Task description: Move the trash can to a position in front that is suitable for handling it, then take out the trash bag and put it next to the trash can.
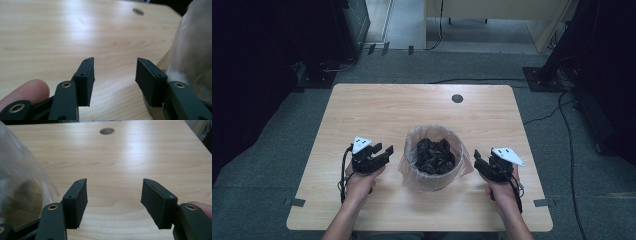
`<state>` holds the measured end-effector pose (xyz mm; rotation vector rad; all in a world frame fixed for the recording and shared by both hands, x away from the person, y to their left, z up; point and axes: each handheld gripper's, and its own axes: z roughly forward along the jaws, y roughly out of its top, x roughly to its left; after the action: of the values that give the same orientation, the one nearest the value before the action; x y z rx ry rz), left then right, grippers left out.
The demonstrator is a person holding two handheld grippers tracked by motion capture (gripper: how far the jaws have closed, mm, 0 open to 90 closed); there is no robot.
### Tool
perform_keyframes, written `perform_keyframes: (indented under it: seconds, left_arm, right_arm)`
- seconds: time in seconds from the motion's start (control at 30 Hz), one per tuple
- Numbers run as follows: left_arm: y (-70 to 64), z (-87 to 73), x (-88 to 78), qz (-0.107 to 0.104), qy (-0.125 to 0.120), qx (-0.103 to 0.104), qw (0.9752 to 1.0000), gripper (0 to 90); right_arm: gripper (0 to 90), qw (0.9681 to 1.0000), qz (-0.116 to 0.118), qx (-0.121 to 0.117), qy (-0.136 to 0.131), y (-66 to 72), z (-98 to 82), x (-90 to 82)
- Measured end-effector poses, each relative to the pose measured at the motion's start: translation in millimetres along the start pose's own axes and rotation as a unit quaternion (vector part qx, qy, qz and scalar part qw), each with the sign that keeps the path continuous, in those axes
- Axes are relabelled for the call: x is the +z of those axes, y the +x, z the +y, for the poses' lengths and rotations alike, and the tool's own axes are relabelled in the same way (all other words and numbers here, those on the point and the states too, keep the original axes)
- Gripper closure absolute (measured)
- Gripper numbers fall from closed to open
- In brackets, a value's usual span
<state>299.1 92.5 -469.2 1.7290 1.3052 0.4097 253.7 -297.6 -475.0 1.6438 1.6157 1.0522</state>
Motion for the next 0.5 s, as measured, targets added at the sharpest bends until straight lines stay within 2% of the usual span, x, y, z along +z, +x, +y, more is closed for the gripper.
perform_keyframes:
  seconds: [0.07, 0.2, 0.27, 0.43, 0.5]
  left_arm:
    - [0.0, -8.9, 6.1, 0.007, 0.018, 0.003, 0.9998, 48.2]
    - [-8.3, -28.0, 14.3, 0.019, 0.048, 0.029, 0.9982, 46.9]
    - [-13.0, -35.9, 15.7, 0.021, 0.057, 0.042, 0.9973, 45.8]
    - [-21.5, -51.0, 16.5, 0.021, 0.077, 0.063, 0.9948, 41.9]
    - [-26.4, -54.9, 16.5, 0.022, 0.076, 0.073, 0.9942, 38.7]
  right_arm:
    - [37.8, 1.0, -0.001, 0.004, 0.008, -1.6, -3.0, 2.9]
    - [37.2, 0.9998, -0.005, -0.001, 0.021, -1.5, -10.7, 10.6]
    - [37.1, 0.9994, -0.008, 0.007, 0.033, -3.3, -15.2, 14.8]
    - [36.9, 0.9984, -0.024, 0.008, 0.05, -9.0, -23.4, 22.0]
    - [36.8, 0.9979, -0.028, 0.011, 0.057, -9.8, -25.8, 24.9]
